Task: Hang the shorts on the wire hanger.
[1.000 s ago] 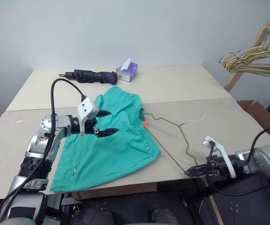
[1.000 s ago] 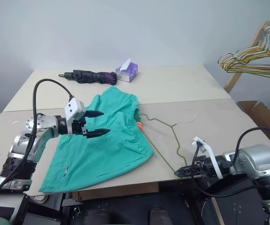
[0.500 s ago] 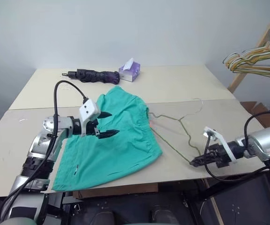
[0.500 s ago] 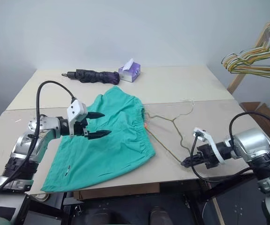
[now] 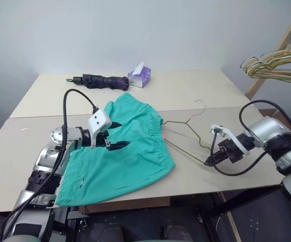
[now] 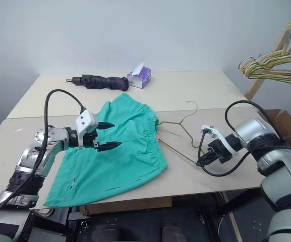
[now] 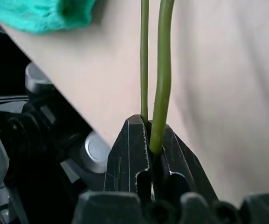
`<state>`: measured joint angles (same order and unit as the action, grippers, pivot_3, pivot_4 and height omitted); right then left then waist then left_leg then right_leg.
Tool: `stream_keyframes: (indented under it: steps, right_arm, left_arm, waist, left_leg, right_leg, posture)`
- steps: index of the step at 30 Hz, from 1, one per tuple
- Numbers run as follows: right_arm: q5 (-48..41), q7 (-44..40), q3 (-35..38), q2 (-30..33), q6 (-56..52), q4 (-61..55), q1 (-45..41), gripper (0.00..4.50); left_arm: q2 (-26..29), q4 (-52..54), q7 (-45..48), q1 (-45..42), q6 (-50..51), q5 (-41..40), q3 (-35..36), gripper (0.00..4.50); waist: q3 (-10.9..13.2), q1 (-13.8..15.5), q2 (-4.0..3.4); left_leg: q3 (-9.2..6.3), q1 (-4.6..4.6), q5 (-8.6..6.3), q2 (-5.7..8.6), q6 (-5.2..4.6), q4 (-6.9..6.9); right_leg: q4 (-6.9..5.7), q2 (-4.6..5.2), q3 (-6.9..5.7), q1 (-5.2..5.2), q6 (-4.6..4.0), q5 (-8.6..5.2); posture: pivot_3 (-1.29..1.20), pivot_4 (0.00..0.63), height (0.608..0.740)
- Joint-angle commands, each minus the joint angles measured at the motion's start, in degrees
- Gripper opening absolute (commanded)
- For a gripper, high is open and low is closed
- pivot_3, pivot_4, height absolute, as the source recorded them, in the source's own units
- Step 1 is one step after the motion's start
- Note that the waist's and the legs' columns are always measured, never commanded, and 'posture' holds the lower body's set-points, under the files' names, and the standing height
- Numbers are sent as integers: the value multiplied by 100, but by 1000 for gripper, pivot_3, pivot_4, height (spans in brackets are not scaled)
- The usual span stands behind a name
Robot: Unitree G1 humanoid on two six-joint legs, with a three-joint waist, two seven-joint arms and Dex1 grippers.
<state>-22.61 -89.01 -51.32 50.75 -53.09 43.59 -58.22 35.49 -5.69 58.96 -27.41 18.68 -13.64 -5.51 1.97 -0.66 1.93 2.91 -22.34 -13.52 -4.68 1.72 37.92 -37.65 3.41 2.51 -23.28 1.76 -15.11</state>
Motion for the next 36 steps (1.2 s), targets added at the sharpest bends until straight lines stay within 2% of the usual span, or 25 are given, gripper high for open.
stream_keyframes:
  steps: [1, 3, 6, 10, 12, 15, 17, 19, 24, 27, 31, 33, 36]
  right_arm:
    - [-335, -349, -482, 62, 451, 213, -243, 0]
    - [-496, -349, -662, 26, 571, 347, -322, 0]
    - [93, -349, -51, -685, 735, 1637, -576, 0]
    - [418, -253, 763, -1180, 709, 2524, -854, 0]
    - [497, -328, 1038, -1261, 649, 2622, -880, 0]
    - [105, -349, 772, -1004, 612, 1818, -565, 0]
    - [156, -349, 834, -1052, 517, 1806, -495, 0]
    - [379, -299, 1166, -1228, 542, 2115, -546, 0]
    - [528, 413, 2350, -1465, 814, 2589, -725, 0]
    - [637, 417, 2861, -1374, 1623, 2170, -474, 0]
    - [726, 265, 3251, -1234, 2631, 914, 447, 0]
    - [802, 523, 3445, -1274, 3095, 299, 897, 0]
    - [1105, 1165, 3583, -1407, 3866, -418, 1265, 0]
  left_arm:
    - [54, 293, -100, 54, -44, -44, 170, 4461]
    - [70, 332, -137, 112, -34, -46, 192, 4461]
    - [64, 375, -283, 169, -90, 29, 194, 4461]
    - [1, 377, -361, 139, -94, 35, 153, 4461]
    - [-17, 385, -384, 123, -104, 40, 130, 4461]
    - [-39, 379, -369, 101, -102, 12, 123, 4461]
    - [-35, 347, -341, 90, -126, 24, 107, 4461]
    - [-43, 297, -335, 67, -155, 52, 87, 4461]
    - [-69, 196, -342, -57, -203, 75, 89, 4461]
    - [-44, 177, -354, -98, -213, 34, 154, 4461]
    - [125, 245, -231, -70, -168, -75, 281, 4461]
    - [271, 289, -65, -76, -153, -185, 374, 4461]
    - [603, 404, 467, -291, 133, -828, 834, 4461]
  waist:
    - [1, 62, -2]
    - [2, 122, -3]
    - [0, 118, -4]
    - [2, 144, -7]
    - [2, 184, -8]
    - [2, 277, -9]
    - [2, 294, -10]
    - [2, 290, -10]
    - [2, 276, -10]
    - [2, 276, -11]
    - [2, 282, -10]
    - [2, 283, -10]
    - [3, 252, -11]
  left_leg:
    - [0, 0, 0, 0, 0, 0]
    - [0, 1, 0, 0, 0, 0]
    - [3, 10, 0, -1, 0, 2]
    - [1, 15, 0, -1, 0, 2]
    - [1, 1, 0, 0, 0, 3]
    - [-1, -8, 0, -1, 1, 7]
    - [0, -9, 0, -1, 1, 7]
    - [1, -6, 0, -1, 1, 7]
    - [2, -7, 0, 0, 1, 8]
    - [2, -8, 0, 0, 1, 8]
    - [-1, -8, 0, -1, 1, 7]
    - [-4, -8, 0, -1, 1, 7]
    - [-1, -7, 0, -1, 1, 8]
  right_leg:
    - [-1, 0, 0, 0, 0, 0]
    - [-4, 0, -1, -1, 0, 0]
    - [-13, -2, 1, 1, -1, 0]
    - [-28, -6, 3, 1, -2, -1]
    - [-28, -4, 2, -9, -2, -1]
    - [-23, -3, -3, -13, -2, -1]
    - [-25, -3, -3, -16, -2, -1]
    - [-28, -4, -2, -16, -2, -1]
    - [-30, -4, -1, -16, -2, -1]
    - [-29, -4, -1, -17, -2, -1]
    - [-27, -4, -3, -15, -1, -1]
    - [-25, -5, -5, -13, -1, -2]
    - [-28, -3, -3, -14, -1, -1]
  posture:
    - [104, 0, 740]
    - [114, 0, 740]
    - [115, 0, 740]
    - [111, 0, 740]
    - [110, 0, 740]
    - [99, 0, 740]
    - [91, 0, 740]
    - [89, 0, 740]
    - [85, 0, 740]
    - [88, 0, 740]
    - [97, 0, 740]
    - [97, 0, 740]
    - [90, 0, 740]
